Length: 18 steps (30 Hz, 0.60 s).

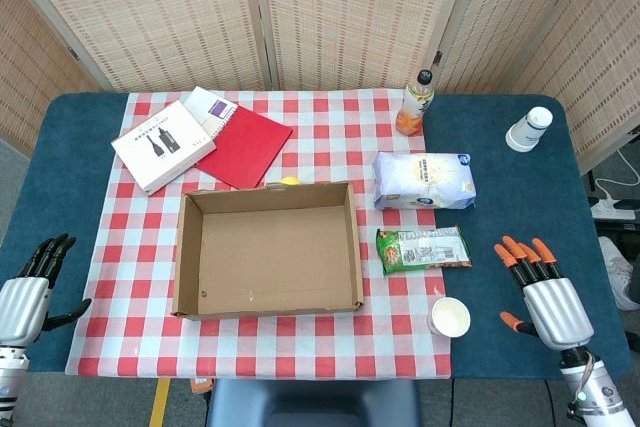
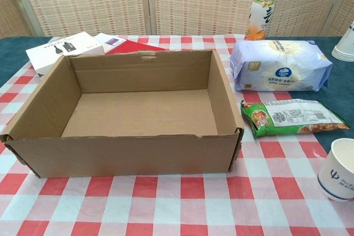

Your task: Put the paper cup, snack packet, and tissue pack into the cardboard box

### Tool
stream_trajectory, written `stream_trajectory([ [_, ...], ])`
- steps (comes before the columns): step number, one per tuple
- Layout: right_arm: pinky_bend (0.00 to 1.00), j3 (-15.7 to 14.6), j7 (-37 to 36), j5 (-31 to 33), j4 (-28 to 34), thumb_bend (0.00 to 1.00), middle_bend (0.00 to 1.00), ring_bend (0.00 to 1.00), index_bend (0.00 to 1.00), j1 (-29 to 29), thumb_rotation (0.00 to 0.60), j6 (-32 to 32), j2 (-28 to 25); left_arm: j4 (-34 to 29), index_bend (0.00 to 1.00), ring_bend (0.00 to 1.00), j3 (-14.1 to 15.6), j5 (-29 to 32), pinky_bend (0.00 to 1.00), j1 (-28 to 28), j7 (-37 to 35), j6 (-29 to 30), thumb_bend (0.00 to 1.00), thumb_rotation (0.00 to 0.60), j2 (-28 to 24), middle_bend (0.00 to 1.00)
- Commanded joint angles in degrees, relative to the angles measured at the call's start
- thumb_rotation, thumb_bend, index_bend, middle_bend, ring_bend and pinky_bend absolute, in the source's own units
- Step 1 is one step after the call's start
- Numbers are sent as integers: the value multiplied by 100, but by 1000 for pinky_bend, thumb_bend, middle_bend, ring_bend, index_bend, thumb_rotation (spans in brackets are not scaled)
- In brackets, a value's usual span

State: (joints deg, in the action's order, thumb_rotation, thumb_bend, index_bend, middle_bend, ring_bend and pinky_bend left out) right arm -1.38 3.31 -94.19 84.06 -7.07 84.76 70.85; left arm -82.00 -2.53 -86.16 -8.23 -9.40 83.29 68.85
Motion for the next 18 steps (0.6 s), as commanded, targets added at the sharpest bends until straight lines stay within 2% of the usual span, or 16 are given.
stream_trajectory([
  [1, 0, 8, 10, 9, 13, 0, 0, 0, 3, 5, 600, 0, -6, 13, 52, 0, -3, 9, 230, 2, -13, -9, 210, 600, 11, 1],
  [18, 0, 13, -8, -5, 78, 0, 0, 0, 3, -10, 600, -60, -20, 23, 35, 0, -3, 38, 230, -5, -115, -77, 212, 600, -21, 7],
])
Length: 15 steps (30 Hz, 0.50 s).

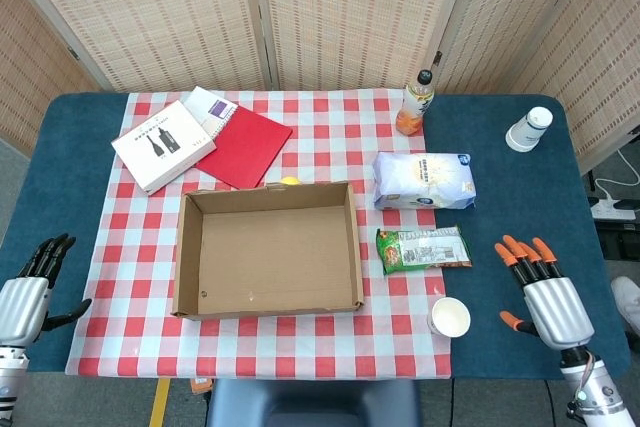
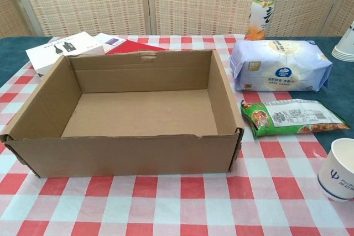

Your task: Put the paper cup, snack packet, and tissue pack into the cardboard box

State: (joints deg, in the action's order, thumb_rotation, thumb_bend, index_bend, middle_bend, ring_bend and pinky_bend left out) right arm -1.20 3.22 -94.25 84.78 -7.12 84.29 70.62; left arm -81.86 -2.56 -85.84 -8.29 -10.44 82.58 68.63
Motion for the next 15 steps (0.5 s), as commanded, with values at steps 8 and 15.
stream_trajectory([
  [8, 0, -154, 54, -34, 468, 0, 0, 0, 2, 12, 600, -163, -205, -10, 34, 0, -6, 41, 229, 3, 31, -30, 212, 600, -5, 8],
  [15, 38, -538, 922, -122, 1582, 0, 0, 0, 2, -63, 600, -753, -910, -87, 29, 0, 25, 38, 229, -19, 167, -107, 212, 600, -16, 8],
])
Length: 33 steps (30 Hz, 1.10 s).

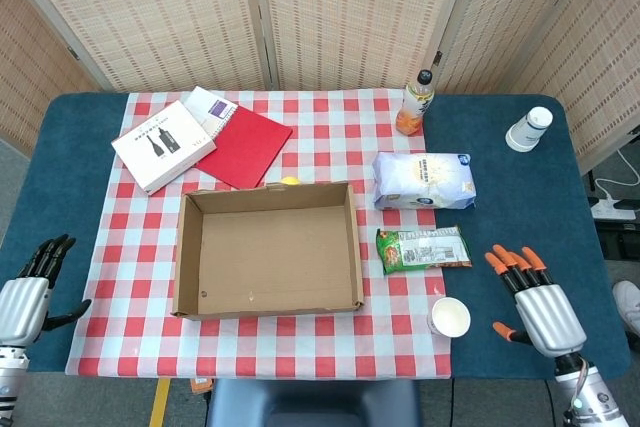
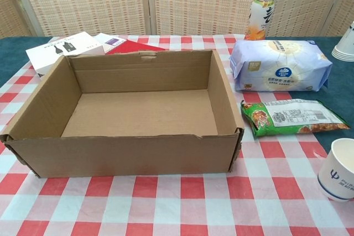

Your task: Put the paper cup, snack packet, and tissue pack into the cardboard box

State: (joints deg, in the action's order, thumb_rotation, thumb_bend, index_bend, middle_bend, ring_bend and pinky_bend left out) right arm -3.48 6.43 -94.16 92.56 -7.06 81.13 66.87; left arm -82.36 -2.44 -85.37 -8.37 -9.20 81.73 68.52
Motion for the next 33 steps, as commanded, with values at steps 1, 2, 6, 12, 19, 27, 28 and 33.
stream_trajectory([
  [1, 43, -340, 733, -121, 989, 0, 0, 0, 2, -81, 600, -503, -639, -50, 28, 0, 15, -11, 229, -9, 47, -18, 211, 600, -10, 8],
  [2, 50, -351, 896, -92, 1153, 0, 0, 0, 2, -85, 600, -557, -702, -62, 28, 0, 16, -12, 229, -6, 44, -15, 211, 600, -18, 8],
  [6, 67, -405, 1316, 30, 1354, 0, 0, 0, 2, -77, 600, -768, -648, -90, 29, 0, 21, -17, 230, 3, -31, -12, 211, 600, -55, 8],
  [12, 76, -434, 1599, 164, 1324, 0, 0, 0, 2, -161, 600, -1122, -458, -109, 28, 0, 31, -61, 229, 14, -158, 18, 212, 600, -106, 8],
  [19, 76, -236, 1378, 179, 940, 0, 0, 0, 2, -386, 600, -1342, -26, -138, 28, 0, 53, -132, 230, 22, -188, 61, 211, 600, -124, 8],
  [27, 77, -98, 1414, 326, 796, 0, 0, 0, 2, -605, 600, -1608, 250, -129, 28, 0, 34, -98, 229, 29, -252, 62, 211, 600, -147, 8],
  [28, 77, -88, 1421, 360, 779, 0, 0, 0, 2, -626, 600, -1645, 276, -129, 29, 0, 34, -96, 229, 27, -255, 56, 211, 600, -148, 8],
  [33, 81, -36, 1520, 554, 711, 0, 0, 0, 10, -707, 600, -1780, 409, -125, 28, 0, 26, -77, 230, 22, -281, 37, 210, 600, -155, 8],
])
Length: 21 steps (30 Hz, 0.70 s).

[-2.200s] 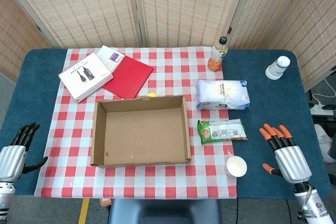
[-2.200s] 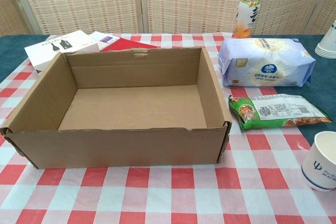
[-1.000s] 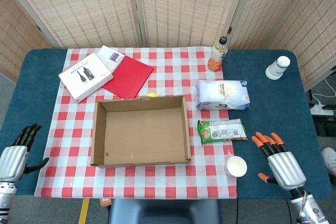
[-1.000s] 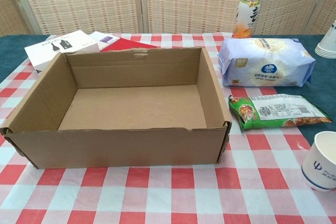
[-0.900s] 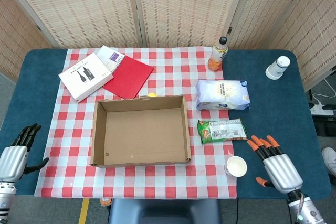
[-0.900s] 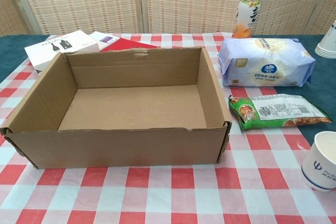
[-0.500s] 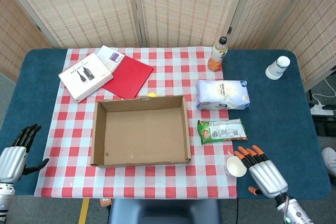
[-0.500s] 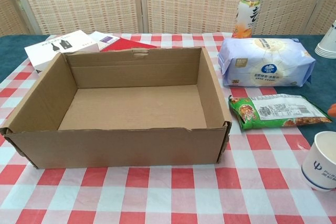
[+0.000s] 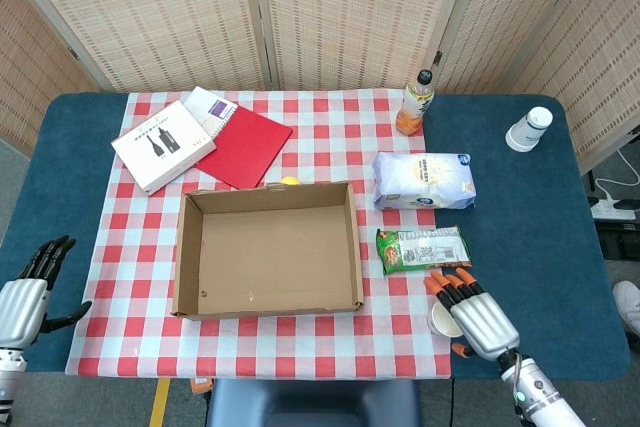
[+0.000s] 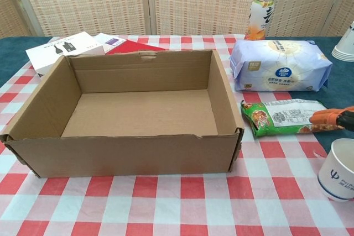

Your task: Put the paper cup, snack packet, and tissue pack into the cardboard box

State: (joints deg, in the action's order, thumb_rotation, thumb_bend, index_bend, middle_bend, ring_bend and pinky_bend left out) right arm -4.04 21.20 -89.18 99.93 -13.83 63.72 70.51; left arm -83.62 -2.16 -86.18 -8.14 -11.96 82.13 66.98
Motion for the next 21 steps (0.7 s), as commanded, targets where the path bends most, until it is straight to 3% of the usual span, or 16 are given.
stream_trajectory([
  [1, 84, 22, 53, 74, -32, 0, 0, 0, 12, -36, 600, -50, 57, 2, 28, 0, -2, 5, 230, 0, -7, -4, 210, 600, -3, 8],
  [10, 176, 48, 100, 167, -159, 0, 33, 6, 127, -99, 600, -52, 232, -1, 28, 0, -3, 10, 230, 0, -26, -11, 210, 600, -11, 8],
  [15, 303, 29, 12, 47, -277, 0, 115, 96, 250, -100, 600, 68, 329, -10, 28, 0, 2, 3, 230, -2, -19, -18, 211, 600, -16, 8],
  [21, 359, 14, -42, 31, -359, 0, 159, 147, 329, -128, 600, 81, 400, -14, 28, 0, 2, 5, 230, 0, -22, -16, 212, 600, -15, 8],
])
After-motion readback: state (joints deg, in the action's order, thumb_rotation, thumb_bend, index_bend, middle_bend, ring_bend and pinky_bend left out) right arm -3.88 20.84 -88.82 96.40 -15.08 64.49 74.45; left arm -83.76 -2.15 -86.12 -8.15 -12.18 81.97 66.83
